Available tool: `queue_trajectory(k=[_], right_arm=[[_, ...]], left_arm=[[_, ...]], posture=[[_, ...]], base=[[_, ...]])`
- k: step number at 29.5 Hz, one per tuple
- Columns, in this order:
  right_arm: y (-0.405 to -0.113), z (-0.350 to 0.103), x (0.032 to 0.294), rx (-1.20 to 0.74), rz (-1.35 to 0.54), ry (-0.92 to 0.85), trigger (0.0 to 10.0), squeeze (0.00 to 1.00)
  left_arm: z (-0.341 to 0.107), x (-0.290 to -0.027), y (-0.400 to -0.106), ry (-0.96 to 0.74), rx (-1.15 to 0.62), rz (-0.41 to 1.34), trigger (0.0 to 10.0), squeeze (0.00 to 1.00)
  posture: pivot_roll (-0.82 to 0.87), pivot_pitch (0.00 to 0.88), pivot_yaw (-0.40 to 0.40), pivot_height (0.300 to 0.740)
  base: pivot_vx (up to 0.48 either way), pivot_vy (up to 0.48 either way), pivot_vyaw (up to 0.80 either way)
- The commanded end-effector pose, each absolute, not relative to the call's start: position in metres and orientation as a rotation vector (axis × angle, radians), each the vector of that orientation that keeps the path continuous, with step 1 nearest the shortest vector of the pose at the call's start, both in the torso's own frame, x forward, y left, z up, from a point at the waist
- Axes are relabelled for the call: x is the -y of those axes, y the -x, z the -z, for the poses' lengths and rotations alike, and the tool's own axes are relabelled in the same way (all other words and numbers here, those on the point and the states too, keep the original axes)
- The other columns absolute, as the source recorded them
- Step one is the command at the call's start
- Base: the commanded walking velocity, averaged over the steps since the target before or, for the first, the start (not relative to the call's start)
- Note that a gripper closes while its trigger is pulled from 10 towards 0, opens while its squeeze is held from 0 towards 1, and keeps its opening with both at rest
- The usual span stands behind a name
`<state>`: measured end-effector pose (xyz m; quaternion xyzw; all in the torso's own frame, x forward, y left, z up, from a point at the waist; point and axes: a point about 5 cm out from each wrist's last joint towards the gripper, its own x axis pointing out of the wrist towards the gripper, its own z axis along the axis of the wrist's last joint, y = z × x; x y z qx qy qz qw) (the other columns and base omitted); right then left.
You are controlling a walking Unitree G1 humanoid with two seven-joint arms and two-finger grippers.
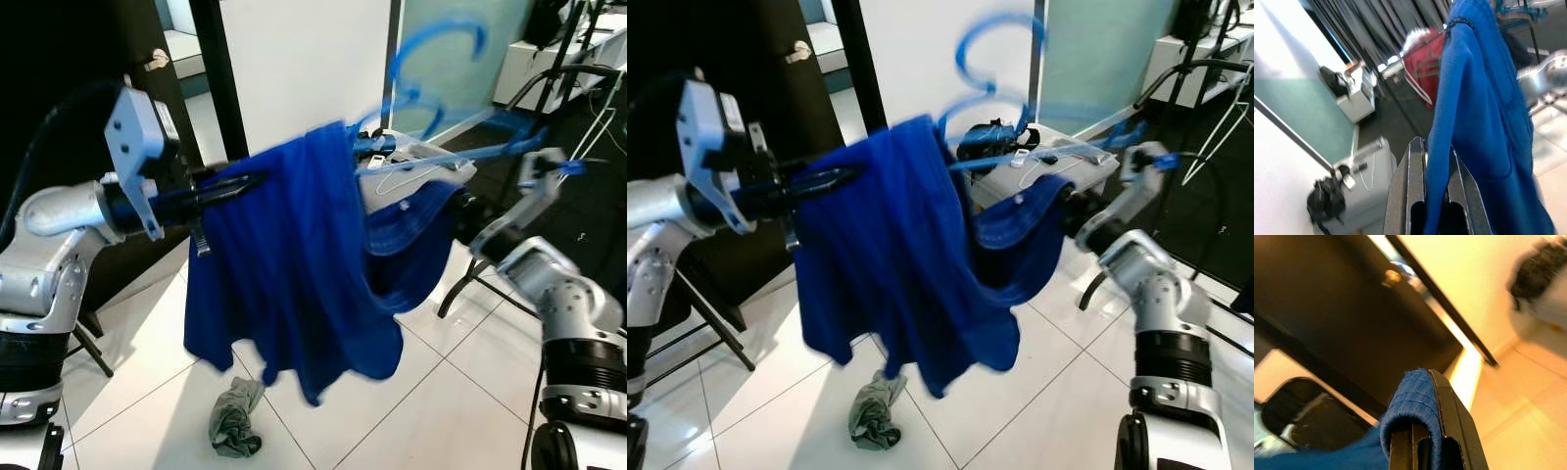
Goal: Hang hanger
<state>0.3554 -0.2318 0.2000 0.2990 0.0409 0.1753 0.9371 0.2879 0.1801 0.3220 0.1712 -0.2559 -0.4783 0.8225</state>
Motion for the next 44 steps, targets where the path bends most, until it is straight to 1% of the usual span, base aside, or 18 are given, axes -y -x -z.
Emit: queue_trajectory(k=[1, 4, 8, 10, 12, 14, 16, 17, 18, 19, 22, 26, 30, 35, 37, 41, 42, 44], right_arm=[[-0.358, -0.199, 0.236, -0.103, -0.320, -0.604, 0.0, 0.00], [-0.359, -0.197, 0.244, -0.112, -0.270, -0.600, 0.0, 0.00], [-0.360, -0.199, 0.256, -0.104, -0.212, -0.600, 0.0, 0.00], [-0.360, -0.201, 0.260, -0.095, -0.196, -0.603, 0.0, 0.00], [-0.361, -0.208, 0.268, -0.079, -0.165, -0.605, 0.0, 0.00], [-0.362, -0.210, 0.271, -0.074, -0.156, -0.605, 0.0, 0.00], [-0.363, -0.214, 0.274, -0.063, -0.137, -0.611, 0.0, 0.00], [-0.363, -0.214, 0.274, -0.063, -0.137, -0.611, 0.0, 0.00], [-0.364, -0.216, 0.274, -0.059, -0.135, -0.614, 0.0, 0.00], [-0.364, -0.216, 0.274, -0.059, -0.135, -0.614, 0.0, 0.00], [-0.366, -0.223, 0.273, -0.045, -0.140, -0.614, 0.0, 0.00], [-0.367, -0.227, 0.272, -0.031, -0.145, -0.615, 0.0, 0.00], [-0.369, -0.242, 0.270, 0.005, -0.156, -0.613, 0.0, 0.00], [-0.371, -0.249, 0.271, 0.025, -0.154, -0.612, 0.0, 0.00], [-0.372, -0.255, 0.269, 0.041, -0.167, -0.612, 0.0, 0.00], [-0.372, -0.257, 0.268, 0.045, -0.174, -0.611, 0.0, 0.00], [-0.372, -0.261, 0.261, 0.048, -0.207, -0.606, 0.0, 0.00], [-0.372, -0.261, 0.261, 0.048, -0.207, -0.606, 0.0, 0.00]], left_arm=[[-0.335, -0.188, -0.283, -0.344, 0.587, 0.990, 10.0, 0.00], [-0.341, -0.193, -0.277, -0.317, 0.607, 0.975, 10.0, 0.00], [-0.336, -0.197, -0.269, -0.327, 0.555, 1.023, 10.0, 0.00], [-0.331, -0.199, -0.269, -0.362, 0.522, 1.024, 10.0, 0.00], [-0.320, -0.205, -0.269, -0.439, 0.449, 1.021, 10.0, 0.00], [-0.317, -0.206, -0.269, -0.459, 0.430, 1.018, 10.0, 0.00], [-0.308, -0.205, -0.269, -0.520, 0.382, 1.025, 10.0, 0.00], [-0.308, -0.205, -0.269, -0.520, 0.382, 1.025, 10.0, 0.00], [-0.300, -0.203, -0.270, -0.586, 0.351, 1.016, 10.0, 0.00], [-0.300, -0.203, -0.270, -0.586, 0.351, 1.016, 10.0, 0.00], [-0.295, -0.202, -0.273, -0.660, 0.326, 0.984, 10.0, 0.00], [-0.292, -0.202, -0.273, -0.690, 0.308, 0.981, 10.0, 0.00], [-0.284, -0.204, -0.276, -0.781, 0.264, 0.960, 10.0, 0.00], [-0.281, -0.207, -0.278, -0.829, 0.242, 0.941, 10.0, 0.00], [-0.278, -0.210, -0.282, -0.867, 0.227, 0.894, 10.0, 0.00], [-0.278, -0.210, -0.284, -0.877, 0.224, 0.880, 10.0, 0.00], [-0.279, -0.211, -0.289, -0.882, 0.242, 0.822, 10.0, 0.00], [-0.279, -0.211, -0.289, -0.882, 0.242, 0.822, 10.0, 0.00]], posture=[[0.03, 0.000, 0.039, 0.740], [0.02, 0.000, 0.035, 0.740], [0.02, 0.000, 0.032, 0.740], [0.02, 0.000, 0.031, 0.740], [0.02, 0.000, 0.030, 0.740], [0.02, 0.000, 0.030, 0.740], [0.02, 0.000, 0.026, 0.740], [0.02, 0.000, 0.026, 0.740], [0.02, 0.000, 0.023, 0.740], [0.02, 0.000, 0.023, 0.740], [0.01, 0.000, 0.023, 0.740], [0.01, 0.000, 0.023, 0.740], [0.01, 0.000, 0.022, 0.740], [0.01, 0.000, 0.019, 0.740], [0.01, 0.000, 0.019, 0.740], [0.01, 0.000, 0.019, 0.740], [0.01, 0.000, 0.019, 0.740], [0.01, 0.000, 0.019, 0.740]], base=[[0.000, 0.000, 0.00], [0.000, 0.000, 0.00], [0.000, 0.000, 0.00], [0.000, 0.000, 0.00], [0.000, 0.000, 0.00], [0.000, 0.000, 0.00], [0.000, 0.000, 0.00], [0.000, 0.000, 0.00], [0.000, 0.000, 0.00], [0.000, 0.000, 0.00], [0.000, 0.000, 0.00], [0.000, 0.000, 0.00], [0.000, 0.000, 0.00], [0.000, 0.000, 0.00], [0.000, 0.000, 0.00], [0.000, 0.000, 0.00], [0.000, 0.000, 0.00], [0.000, 0.000, 0.00]])
